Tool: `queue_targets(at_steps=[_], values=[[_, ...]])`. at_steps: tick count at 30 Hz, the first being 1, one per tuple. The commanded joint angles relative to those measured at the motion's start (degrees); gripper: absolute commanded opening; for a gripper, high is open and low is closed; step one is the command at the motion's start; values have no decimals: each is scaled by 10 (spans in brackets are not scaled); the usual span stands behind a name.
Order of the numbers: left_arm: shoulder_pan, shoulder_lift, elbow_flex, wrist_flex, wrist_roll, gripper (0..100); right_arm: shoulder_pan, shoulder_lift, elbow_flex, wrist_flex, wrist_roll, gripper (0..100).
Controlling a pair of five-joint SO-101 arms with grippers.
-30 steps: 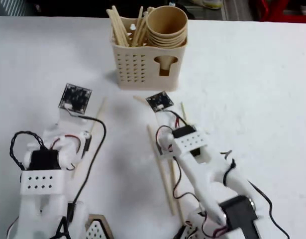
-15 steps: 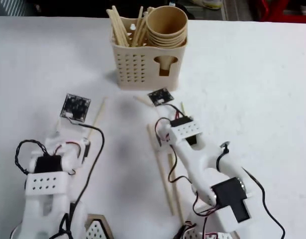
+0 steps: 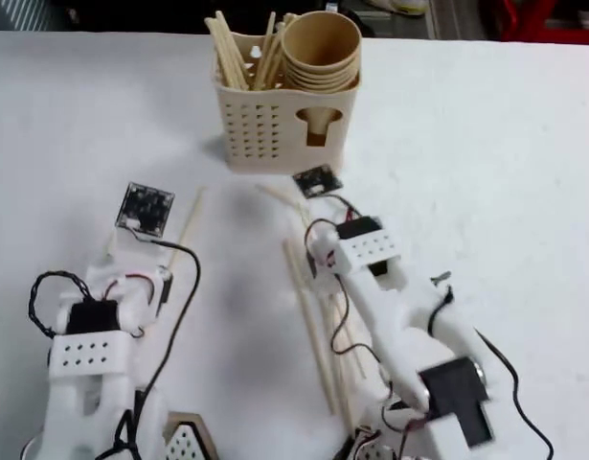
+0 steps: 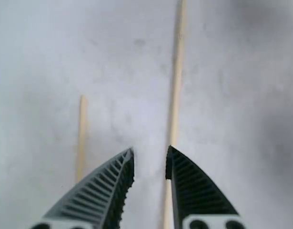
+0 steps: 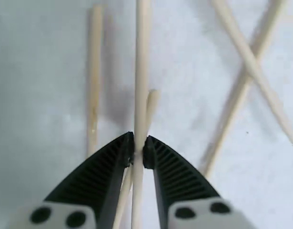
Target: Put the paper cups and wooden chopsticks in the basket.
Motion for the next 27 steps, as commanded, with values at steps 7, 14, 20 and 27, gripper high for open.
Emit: queue_targets(at_steps=[7,14,20,27], values=[[-5,-17,3,-16,-7,124,10,-173,-10,55,0,18],[-5,-17,3,-16,-8,124,9,-300,-11,55,0,18],[-5,-16,3,-16,-8,124,9,-378,-70,58,0,18],[-5,-16,3,-16,-8,124,8,-389,-185,53,-1,18]])
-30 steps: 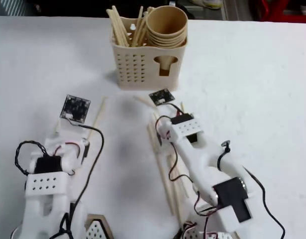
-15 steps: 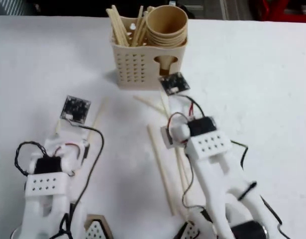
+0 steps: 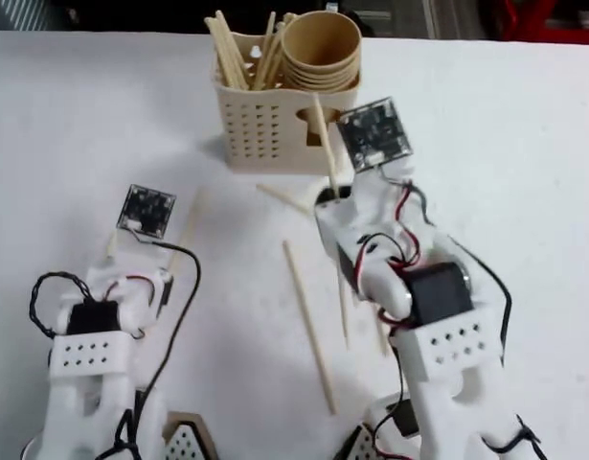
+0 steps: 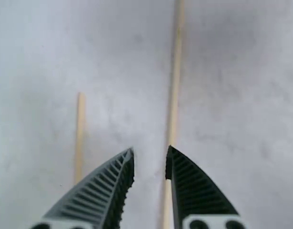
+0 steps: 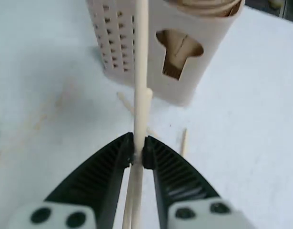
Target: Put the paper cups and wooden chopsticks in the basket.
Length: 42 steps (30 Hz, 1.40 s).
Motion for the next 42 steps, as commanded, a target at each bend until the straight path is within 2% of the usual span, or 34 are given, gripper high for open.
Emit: queue_targets(at_steps=[1,6,12,16,26,35,42], values=[[-5,-16,-3,-16,-4,124,4,-15,-77,-6,-1,18],[-5,-15,-3,-16,-4,124,-26,-15,-138,-78,-27,17],[-5,-15,-3,-16,-5,124,-51,-8,-148,-264,-27,17],[-5,-15,-3,-16,-5,124,-47,37,-159,-370,-27,17],[-5,-15,-3,-16,-6,124,-46,186,-228,-545,-27,17],[-5,-15,-3,-16,-6,124,-36,342,-316,-642,-27,18],[-5,-17,9,-37,-6,125,-24,468,-372,-648,-27,18]])
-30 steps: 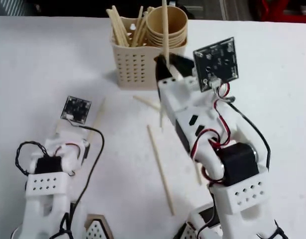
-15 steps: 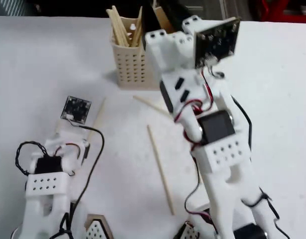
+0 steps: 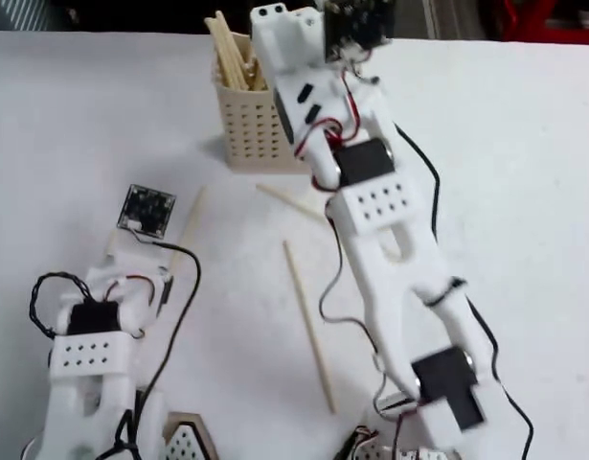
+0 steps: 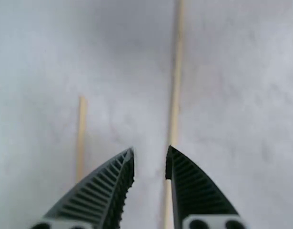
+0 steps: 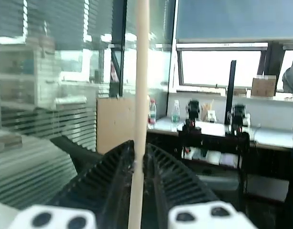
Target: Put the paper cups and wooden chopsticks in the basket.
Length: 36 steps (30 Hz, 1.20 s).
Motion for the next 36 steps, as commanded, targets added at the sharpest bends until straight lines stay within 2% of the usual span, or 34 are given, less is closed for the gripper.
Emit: queue_targets(at_steps=[1,11,17,24,30,36], values=[[-5,-17,9,-33,-4,125,7,36,-39,-12,-6,18],[-5,-17,10,-35,-4,125,7,101,-33,-5,-6,20],[-5,-17,10,-35,-4,125,3,102,-26,44,-6,29],[-5,-17,10,-35,-4,125,5,99,-30,101,-6,191],[-5,-17,10,-35,-4,125,-3,41,-27,164,-6,155],[-5,-17,10,-35,-4,126,-7,-42,-25,298,-6,134]])
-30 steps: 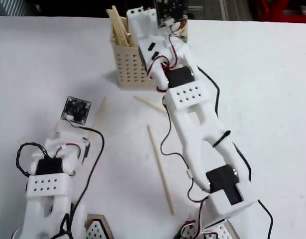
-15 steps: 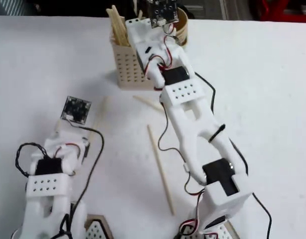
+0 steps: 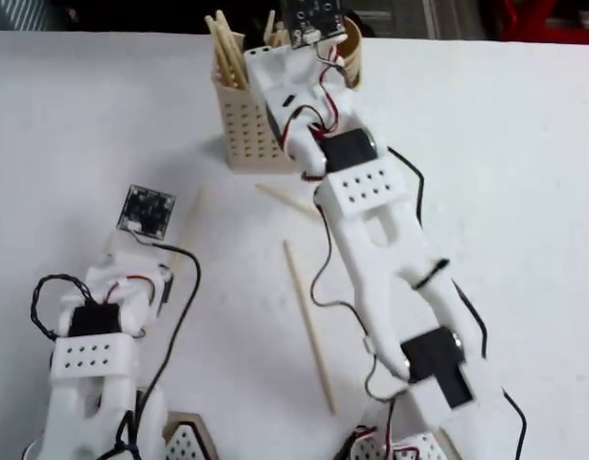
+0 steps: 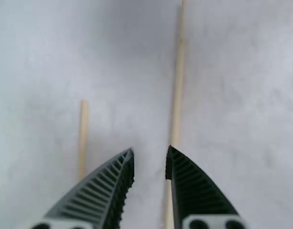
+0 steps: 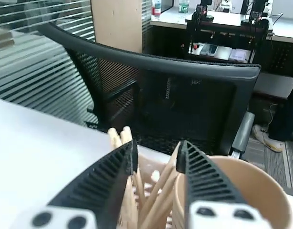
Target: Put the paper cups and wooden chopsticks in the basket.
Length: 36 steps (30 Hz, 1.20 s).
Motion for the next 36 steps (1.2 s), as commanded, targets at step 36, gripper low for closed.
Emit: queue_targets(at_steps=[36], values=[[-5,-13,-3,-11,-4,124,68,-138,52,668,243,136]])
